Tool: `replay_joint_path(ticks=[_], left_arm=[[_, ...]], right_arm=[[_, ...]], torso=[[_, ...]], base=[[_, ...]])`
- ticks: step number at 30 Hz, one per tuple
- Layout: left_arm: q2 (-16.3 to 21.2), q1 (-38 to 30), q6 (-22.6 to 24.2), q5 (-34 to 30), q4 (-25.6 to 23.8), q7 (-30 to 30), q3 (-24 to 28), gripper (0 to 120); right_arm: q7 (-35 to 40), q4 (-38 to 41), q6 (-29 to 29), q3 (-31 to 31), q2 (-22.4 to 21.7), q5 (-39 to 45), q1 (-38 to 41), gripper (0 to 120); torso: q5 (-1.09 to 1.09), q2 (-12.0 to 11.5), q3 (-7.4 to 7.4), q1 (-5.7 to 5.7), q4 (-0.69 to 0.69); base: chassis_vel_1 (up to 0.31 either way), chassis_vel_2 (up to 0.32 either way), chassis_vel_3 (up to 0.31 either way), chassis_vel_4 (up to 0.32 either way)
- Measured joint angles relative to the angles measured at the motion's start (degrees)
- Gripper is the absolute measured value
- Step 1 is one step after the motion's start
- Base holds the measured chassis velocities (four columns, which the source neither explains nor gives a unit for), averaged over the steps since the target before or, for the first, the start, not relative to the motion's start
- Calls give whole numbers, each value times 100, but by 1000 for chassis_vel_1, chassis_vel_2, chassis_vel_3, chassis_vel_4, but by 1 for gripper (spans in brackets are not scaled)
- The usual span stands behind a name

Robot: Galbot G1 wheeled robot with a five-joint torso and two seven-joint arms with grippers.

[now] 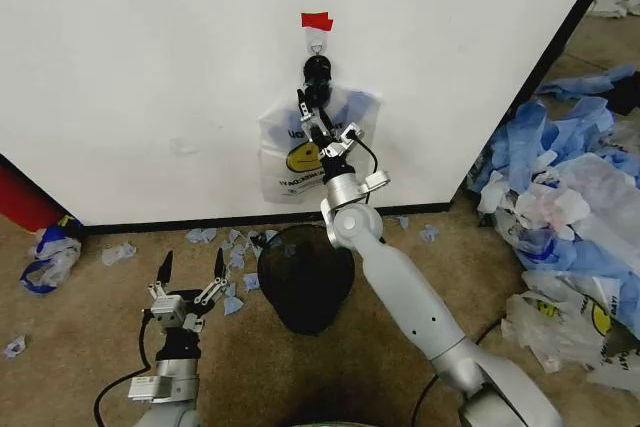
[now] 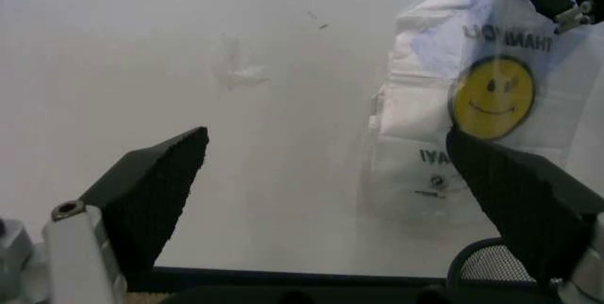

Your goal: Pick up the garbage bag from the wall and place it over the trash bin.

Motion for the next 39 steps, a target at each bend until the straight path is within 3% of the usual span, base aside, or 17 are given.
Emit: replay_joint_path(ticks=[21, 39], left_arm=[[-86, -71, -82, 72, 168, 13, 65, 98], [-190, 31, -209, 114, 210, 37, 72, 98]], right_arm=[[-45, 7, 5, -50, 16, -50, -29, 74], [-112, -105, 79, -20, -16, -62, -14, 6]], torso=[[0, 0, 0, 0, 0], [1, 0, 0, 0, 0]], base=[[0, 0, 0, 0], [0, 0, 0, 0]])
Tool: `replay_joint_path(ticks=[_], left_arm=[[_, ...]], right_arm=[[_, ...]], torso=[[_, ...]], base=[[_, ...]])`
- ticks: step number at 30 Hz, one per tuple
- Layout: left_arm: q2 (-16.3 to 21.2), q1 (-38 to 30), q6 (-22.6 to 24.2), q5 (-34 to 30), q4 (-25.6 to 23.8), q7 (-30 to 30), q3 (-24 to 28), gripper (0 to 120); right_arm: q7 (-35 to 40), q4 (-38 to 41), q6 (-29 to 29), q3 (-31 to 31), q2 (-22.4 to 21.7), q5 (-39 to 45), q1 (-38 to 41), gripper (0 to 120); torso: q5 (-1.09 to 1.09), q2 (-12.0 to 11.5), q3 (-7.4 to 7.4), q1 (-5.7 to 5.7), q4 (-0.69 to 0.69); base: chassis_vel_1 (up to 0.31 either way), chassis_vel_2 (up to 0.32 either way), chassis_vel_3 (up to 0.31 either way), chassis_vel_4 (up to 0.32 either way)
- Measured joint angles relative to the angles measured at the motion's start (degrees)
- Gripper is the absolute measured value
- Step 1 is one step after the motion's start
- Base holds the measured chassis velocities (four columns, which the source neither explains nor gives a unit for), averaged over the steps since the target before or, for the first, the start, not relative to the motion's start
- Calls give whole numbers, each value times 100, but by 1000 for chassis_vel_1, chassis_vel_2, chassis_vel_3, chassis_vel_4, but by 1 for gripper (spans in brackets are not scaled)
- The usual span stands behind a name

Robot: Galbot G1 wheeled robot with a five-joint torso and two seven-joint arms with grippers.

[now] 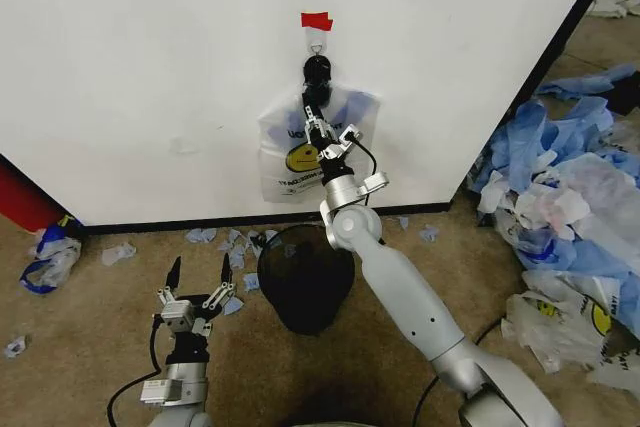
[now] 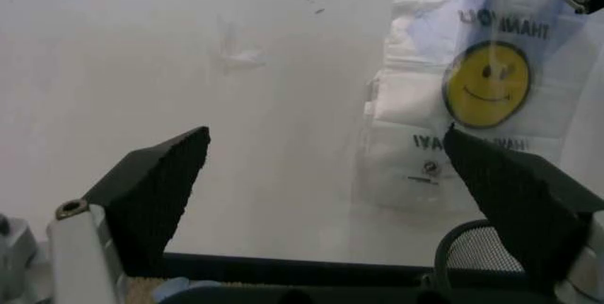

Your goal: Pick up the garbage bag from the wall and place it over the trash bin.

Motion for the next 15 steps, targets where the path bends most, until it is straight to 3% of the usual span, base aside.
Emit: replay_joint_path(ticks=[2, 15], left_arm=[[-6, 25, -17, 3, 0, 3, 0, 98], [-19, 1, -40, 11, 58, 7, 9, 98]], right_arm=[[-7, -30, 12, 12, 7, 0, 16, 0], [-12, 79, 42, 40, -55, 0, -40, 0]], torso=[[0, 0, 0, 0, 0], [0, 0, 0, 0, 0]], base=[[0, 0, 0, 0], [0, 0, 0, 0]])
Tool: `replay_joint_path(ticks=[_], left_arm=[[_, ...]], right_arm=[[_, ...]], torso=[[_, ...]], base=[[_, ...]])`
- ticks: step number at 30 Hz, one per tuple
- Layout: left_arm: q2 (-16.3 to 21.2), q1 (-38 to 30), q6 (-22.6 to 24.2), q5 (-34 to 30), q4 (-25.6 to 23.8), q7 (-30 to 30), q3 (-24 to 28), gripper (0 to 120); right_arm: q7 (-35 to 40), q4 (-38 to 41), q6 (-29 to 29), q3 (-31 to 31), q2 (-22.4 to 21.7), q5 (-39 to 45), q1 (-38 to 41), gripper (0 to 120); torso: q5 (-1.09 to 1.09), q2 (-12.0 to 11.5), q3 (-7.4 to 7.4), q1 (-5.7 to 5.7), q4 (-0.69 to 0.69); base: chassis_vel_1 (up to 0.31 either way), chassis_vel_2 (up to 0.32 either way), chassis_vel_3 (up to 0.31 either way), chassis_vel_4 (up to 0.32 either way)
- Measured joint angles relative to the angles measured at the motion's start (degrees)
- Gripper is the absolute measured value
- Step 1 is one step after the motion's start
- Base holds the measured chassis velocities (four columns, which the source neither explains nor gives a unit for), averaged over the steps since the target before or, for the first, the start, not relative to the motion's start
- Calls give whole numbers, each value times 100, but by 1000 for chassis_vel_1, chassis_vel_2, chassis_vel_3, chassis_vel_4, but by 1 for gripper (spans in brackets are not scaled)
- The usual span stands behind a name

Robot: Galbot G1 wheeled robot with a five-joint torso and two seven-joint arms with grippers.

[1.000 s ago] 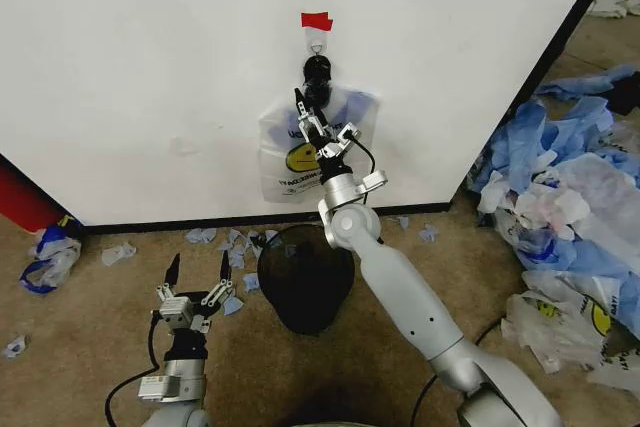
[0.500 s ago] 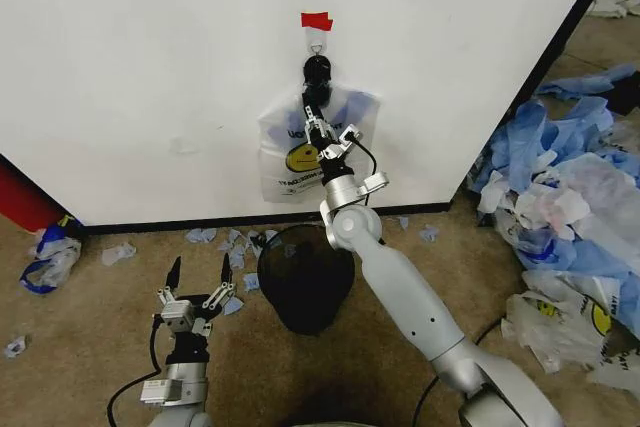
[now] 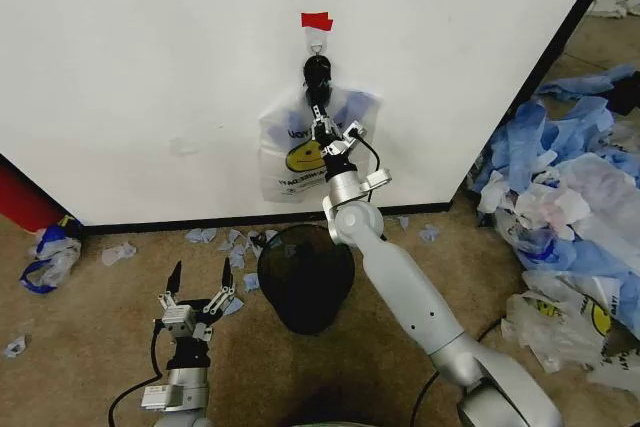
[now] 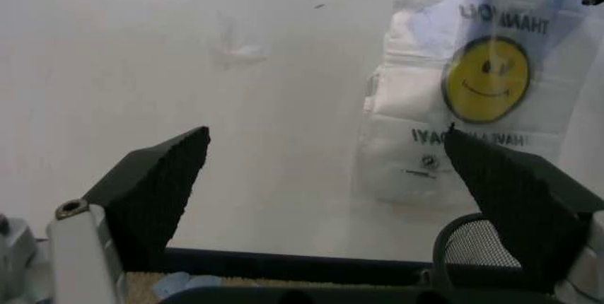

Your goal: Pick up the garbage bag from the wall and place it over the trash bin.

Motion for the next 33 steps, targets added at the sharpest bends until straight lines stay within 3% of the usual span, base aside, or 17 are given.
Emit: replay_joint_path(ticks=[22, 33], left_arm=[[-12, -91, -41, 2, 123, -2, 22, 98], [45, -265, -41, -21, 215, -13, 49, 98]], right_arm=[[-93, 697, 147, -89, -584, -27, -731, 0], [-175, 1270, 206, -214, -1114, -93, -1313, 0]], torso=[[0, 0, 0, 0, 1], [0, 0, 0, 0, -1]], base=[[0, 0, 0, 0], [0, 0, 0, 0]])
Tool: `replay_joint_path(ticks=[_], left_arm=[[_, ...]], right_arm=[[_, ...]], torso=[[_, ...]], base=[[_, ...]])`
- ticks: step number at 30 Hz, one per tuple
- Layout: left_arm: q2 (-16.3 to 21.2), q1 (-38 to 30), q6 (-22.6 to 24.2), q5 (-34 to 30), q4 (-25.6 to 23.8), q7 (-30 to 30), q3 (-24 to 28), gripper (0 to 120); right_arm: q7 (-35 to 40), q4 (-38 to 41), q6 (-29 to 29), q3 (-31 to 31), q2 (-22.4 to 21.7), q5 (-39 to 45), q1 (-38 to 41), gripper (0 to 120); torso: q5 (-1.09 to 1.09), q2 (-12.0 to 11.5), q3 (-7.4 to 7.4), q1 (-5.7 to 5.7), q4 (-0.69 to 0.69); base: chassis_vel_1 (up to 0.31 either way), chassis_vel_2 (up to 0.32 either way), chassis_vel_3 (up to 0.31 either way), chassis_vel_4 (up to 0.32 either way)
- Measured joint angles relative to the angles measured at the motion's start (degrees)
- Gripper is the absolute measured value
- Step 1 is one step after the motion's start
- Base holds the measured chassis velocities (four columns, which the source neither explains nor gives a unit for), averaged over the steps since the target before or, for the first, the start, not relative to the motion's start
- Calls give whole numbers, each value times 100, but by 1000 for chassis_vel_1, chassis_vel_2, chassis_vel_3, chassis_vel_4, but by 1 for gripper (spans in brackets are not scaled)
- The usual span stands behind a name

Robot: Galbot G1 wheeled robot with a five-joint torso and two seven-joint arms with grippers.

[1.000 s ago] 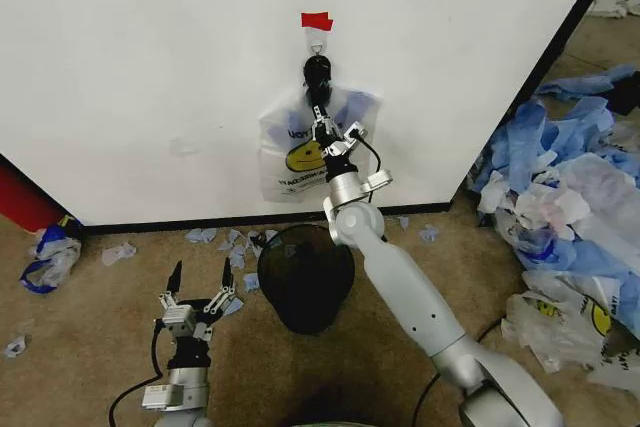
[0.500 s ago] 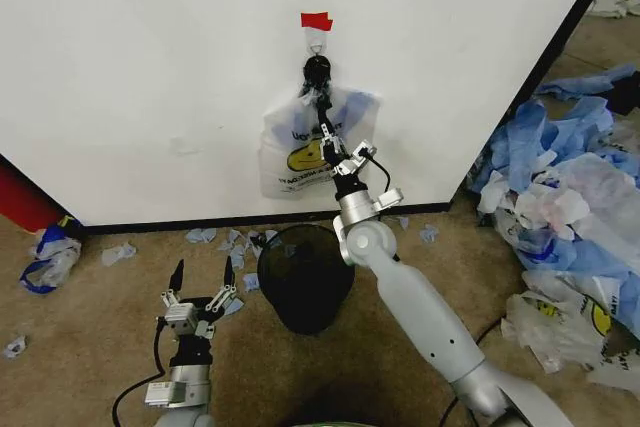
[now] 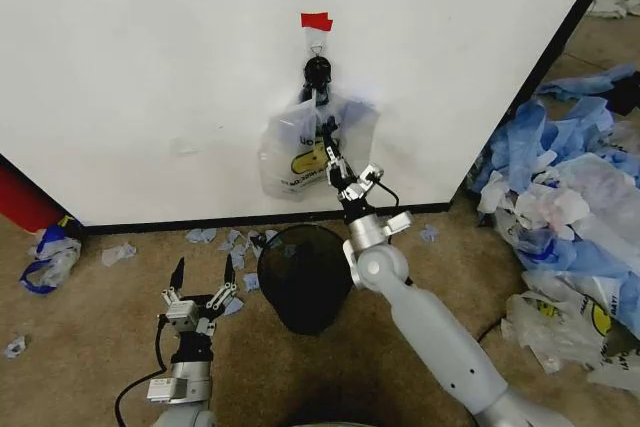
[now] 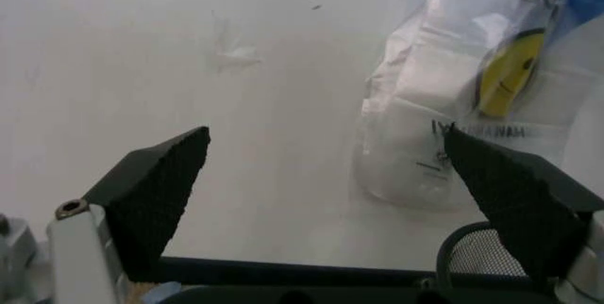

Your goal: Pick up the garbage bag from the wall and place it over the trash bin.

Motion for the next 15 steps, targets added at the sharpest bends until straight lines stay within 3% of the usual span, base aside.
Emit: replay_joint_path(ticks=[15], left_arm=[[90, -191, 6, -34, 170, -12, 37, 98]], right_arm=[[57, 862, -24, 5, -577, -45, -770, 0]], torso=[[1, 0, 0, 0, 1]], base=[[0, 0, 0, 0]])
